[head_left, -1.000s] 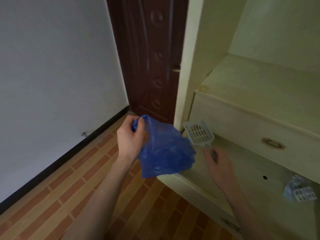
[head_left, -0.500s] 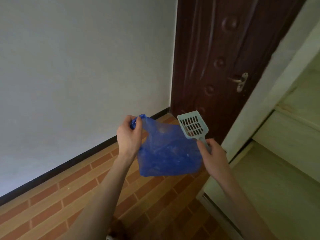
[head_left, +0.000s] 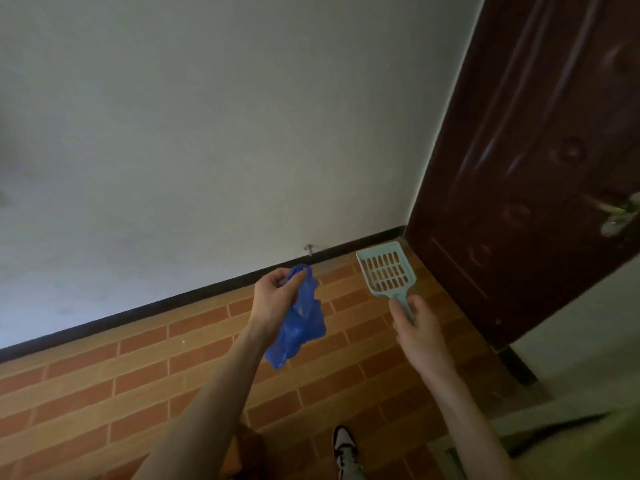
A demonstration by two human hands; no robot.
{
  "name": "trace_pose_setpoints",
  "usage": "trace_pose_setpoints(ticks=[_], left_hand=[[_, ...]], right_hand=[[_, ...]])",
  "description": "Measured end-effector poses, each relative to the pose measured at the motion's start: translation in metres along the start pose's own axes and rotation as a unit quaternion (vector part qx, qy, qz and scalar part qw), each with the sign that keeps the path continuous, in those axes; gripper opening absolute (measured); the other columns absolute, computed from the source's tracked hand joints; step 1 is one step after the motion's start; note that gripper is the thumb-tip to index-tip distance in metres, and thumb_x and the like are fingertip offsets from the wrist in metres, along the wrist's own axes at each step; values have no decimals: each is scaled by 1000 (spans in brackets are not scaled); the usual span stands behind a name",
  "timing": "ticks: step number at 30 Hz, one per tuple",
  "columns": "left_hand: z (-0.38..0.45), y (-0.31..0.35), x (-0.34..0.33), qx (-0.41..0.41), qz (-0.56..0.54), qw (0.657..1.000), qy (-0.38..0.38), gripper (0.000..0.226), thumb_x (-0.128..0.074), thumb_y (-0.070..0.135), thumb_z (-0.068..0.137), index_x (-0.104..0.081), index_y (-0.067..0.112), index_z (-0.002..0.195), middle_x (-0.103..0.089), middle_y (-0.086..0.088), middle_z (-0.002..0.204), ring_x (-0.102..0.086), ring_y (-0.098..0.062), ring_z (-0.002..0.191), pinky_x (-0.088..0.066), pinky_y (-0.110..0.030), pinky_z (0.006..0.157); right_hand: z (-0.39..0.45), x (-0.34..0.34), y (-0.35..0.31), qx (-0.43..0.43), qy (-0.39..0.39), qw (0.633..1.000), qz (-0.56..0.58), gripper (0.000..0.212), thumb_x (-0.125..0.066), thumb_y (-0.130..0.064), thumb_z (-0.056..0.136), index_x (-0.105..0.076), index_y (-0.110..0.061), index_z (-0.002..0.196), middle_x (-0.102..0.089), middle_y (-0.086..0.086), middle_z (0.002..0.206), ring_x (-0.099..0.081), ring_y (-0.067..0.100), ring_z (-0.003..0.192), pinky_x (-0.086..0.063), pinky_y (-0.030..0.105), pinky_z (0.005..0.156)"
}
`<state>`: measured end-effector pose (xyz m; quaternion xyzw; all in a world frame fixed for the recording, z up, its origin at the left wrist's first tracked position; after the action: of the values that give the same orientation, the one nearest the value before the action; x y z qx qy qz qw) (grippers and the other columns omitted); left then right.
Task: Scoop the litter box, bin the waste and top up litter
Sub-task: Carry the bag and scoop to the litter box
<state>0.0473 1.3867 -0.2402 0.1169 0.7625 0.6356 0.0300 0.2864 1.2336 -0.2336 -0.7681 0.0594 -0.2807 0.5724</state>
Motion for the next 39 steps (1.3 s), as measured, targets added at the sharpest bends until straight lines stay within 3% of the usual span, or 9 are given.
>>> trace_pose_setpoints(ticks=[2, 5, 10, 13, 15, 18, 27, 31, 39], left_hand=[[20, -8, 19, 30, -4, 999, 23, 34, -63, 27, 104, -51, 10, 78, -45, 1, 57, -42, -15, 51, -40, -33, 56], [40, -13, 52, 53, 4, 996, 70, 36, -58, 30, 106, -51, 11, 77, -43, 2, 56, -40, -15, 49, -36, -35, 56], [59, -3, 117, 40, 47, 976, 207, 51, -48, 43, 109, -55, 12, 69, -38, -2, 56, -36, -16, 52, -33, -35, 53], [66, -1, 151, 44, 18, 963, 266, 49, -41, 28, 110, -43, 16, 63, -38, 9, 48, -32, -11, 48, -29, -33, 53], [66, 0, 170, 35, 12, 958, 286, 46, -42, 23, 109, -39, 17, 64, -35, 8, 51, -29, -10, 48, -27, -33, 51], [66, 1, 199, 15, 16, 949, 315, 46, -46, 32, 110, -40, 13, 69, -33, -1, 58, -29, -16, 51, -28, -33, 49], [71, -14, 316, 2, -11, 905, 424, 48, -57, 35, 106, -51, 3, 72, -43, -3, 60, -43, -19, 57, -40, -38, 58], [79, -16, 378, 1, -33, 879, 476, 43, -57, 33, 106, -51, 10, 70, -43, 0, 59, -42, -18, 56, -40, -37, 58], [91, -35, 487, 18, -105, 830, 547, 39, -58, 33, 105, -57, 7, 76, -45, -9, 66, -43, -18, 58, -41, -35, 59]], right_hand=[[27, -22, -6, 3, -29, 999, 12, 21, -49, -41, 104, -57, -28, 118, -62, 2, 86, -56, 16, 71, -51, 32, 65], [65, -52, -17, 5, -64, 998, 5, 24, -50, -45, 102, -58, -28, 118, -62, -4, 90, -58, 14, 75, -51, 31, 68], [118, -100, -49, 40, -132, 990, -12, 20, -50, -45, 102, -61, -29, 103, -57, 2, 75, -49, 16, 62, -40, 25, 51], [144, -138, -71, 70, -175, 982, -29, 24, -49, -49, 101, -61, -29, 104, -55, 5, 71, -46, 14, 55, -37, 26, 47], [153, -165, -89, 95, -206, 973, -35, 21, -50, -46, 102, -63, -29, 104, -59, 10, 73, -45, 12, 53, -36, 24, 46], [161, -211, -114, 124, -259, 957, -46, 23, -49, -46, 103, -63, -28, 100, -55, 2, 68, -45, 9, 52, -36, 22, 46], [176, -372, -179, 183, -366, 910, -68, 31, -51, -43, 102, -61, -18, 88, -54, -2, 66, -47, 9, 56, -37, 32, 53], [175, -451, -210, 207, -402, 888, -81, 35, -52, -43, 102, -58, -15, 83, -53, -1, 66, -47, 9, 56, -38, 33, 55], [161, -594, -262, 216, -463, 854, -95, 33, -54, -39, 103, -59, -15, 82, -54, -4, 65, -50, 9, 59, -41, 31, 58]])
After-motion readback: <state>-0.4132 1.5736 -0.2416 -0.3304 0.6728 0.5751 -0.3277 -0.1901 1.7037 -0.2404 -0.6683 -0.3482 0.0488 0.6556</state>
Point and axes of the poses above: each hand's wrist, its own z-axis towards the middle knuckle, its own x-axis out of the back of the hand, y = z × x, the point moved 9 cm from there along z, towards the middle knuckle
